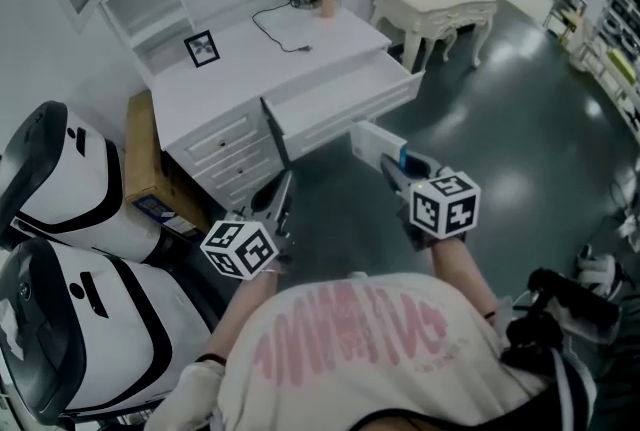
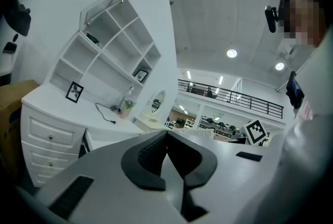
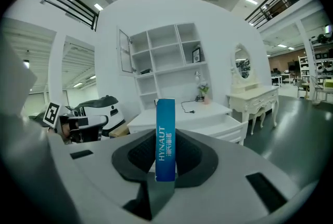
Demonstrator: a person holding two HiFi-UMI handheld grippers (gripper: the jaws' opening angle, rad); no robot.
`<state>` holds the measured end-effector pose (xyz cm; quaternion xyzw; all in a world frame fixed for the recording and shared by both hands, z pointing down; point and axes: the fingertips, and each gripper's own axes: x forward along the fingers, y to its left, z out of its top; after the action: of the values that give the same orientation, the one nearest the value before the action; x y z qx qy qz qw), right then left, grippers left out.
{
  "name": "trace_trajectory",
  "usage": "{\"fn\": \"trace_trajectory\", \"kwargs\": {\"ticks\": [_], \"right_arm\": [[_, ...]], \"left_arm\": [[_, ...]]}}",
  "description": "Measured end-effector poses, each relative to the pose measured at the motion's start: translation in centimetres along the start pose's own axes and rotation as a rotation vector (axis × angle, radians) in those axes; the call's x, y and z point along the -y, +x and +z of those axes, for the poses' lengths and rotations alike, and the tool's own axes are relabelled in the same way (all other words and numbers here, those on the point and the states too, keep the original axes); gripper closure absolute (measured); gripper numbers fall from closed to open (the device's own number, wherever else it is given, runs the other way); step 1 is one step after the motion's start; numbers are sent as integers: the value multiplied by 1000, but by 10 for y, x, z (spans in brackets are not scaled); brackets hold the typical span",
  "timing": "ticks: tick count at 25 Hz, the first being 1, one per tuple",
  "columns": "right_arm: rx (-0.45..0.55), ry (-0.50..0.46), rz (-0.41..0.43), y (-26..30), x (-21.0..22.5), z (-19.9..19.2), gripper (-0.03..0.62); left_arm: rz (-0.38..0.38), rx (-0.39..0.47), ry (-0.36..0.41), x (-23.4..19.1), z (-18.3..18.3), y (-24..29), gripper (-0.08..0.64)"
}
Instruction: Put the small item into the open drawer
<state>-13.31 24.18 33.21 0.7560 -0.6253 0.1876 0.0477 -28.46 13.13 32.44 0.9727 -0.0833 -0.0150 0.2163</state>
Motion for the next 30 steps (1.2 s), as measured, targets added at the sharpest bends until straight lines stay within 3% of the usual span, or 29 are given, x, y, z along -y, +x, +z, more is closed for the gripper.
{"fn": "trace_trajectory", "kwargs": {"ticks": [11,21,30], "right_arm": [[22,-39,58,73,97,60,506],[-34,-4,122,112,126,52,506],[-84,51,95,162,173,42,506]], "left_arm": [[46,70,37,-29,31,115,531],[130,40,0,-58,16,144,531],[116,-19,-9,-98,2,208,531]]}}
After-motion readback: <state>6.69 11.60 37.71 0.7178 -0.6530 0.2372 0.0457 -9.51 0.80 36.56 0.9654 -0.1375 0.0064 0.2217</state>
